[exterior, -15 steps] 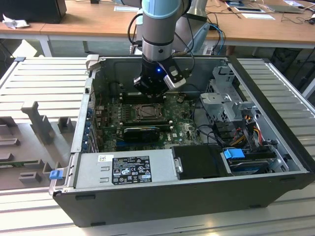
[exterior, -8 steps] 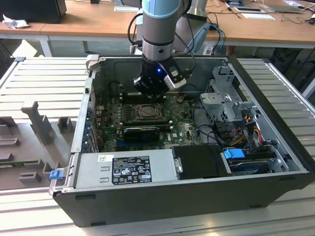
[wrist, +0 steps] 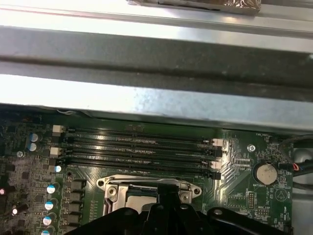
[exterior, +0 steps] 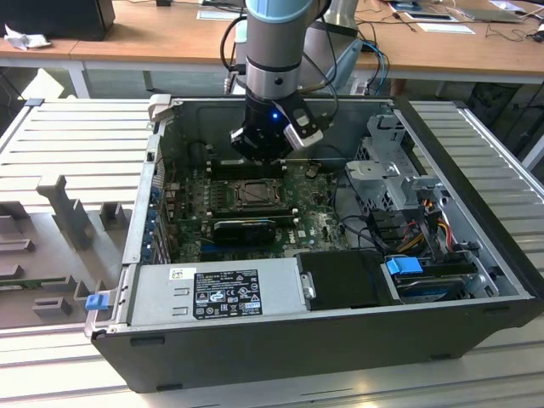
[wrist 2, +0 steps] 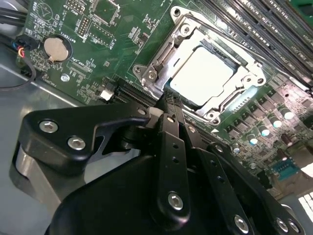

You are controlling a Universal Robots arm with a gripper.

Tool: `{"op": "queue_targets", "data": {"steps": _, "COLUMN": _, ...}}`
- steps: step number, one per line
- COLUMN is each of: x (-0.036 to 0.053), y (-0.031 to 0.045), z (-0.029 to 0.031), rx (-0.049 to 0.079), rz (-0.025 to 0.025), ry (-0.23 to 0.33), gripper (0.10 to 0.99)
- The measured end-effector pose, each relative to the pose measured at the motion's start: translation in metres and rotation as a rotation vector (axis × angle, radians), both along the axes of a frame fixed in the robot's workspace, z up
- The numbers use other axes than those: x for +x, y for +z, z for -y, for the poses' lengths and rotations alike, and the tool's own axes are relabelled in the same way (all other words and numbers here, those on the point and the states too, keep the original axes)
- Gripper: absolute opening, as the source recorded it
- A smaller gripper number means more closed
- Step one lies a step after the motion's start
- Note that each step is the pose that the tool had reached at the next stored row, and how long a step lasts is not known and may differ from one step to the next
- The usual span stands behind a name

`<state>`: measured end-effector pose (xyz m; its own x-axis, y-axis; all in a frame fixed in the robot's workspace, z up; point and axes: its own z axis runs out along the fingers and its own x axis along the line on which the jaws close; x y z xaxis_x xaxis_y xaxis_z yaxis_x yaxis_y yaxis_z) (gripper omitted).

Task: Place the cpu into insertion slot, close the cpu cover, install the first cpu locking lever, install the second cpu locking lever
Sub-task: 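Install the second cpu locking lever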

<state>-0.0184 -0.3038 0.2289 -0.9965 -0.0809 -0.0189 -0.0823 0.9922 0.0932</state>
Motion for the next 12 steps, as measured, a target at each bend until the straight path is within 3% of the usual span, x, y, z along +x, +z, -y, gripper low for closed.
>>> {"op": "queue_targets", "data": {"steps": 4, "x": 0.0, "y": 0.0, "z": 0.0033, "rx": 0.0, "rz": -0.0001, "ry": -0.001, "gripper": 0.106}}
{"op": "queue_targets", "data": {"steps": 7, "x": 0.0, "y": -0.0002, "z": 0.0116, "rx": 0.0, "rz": 0.0, "ry": -0.001, "gripper": 0.106}}
{"op": "queue_targets", "data": {"steps": 12, "x": -0.0001, "y": -0.0004, "z": 0.0154, "rx": 0.0, "rz": 0.0001, "ry": -0.002, "gripper": 0.106}}
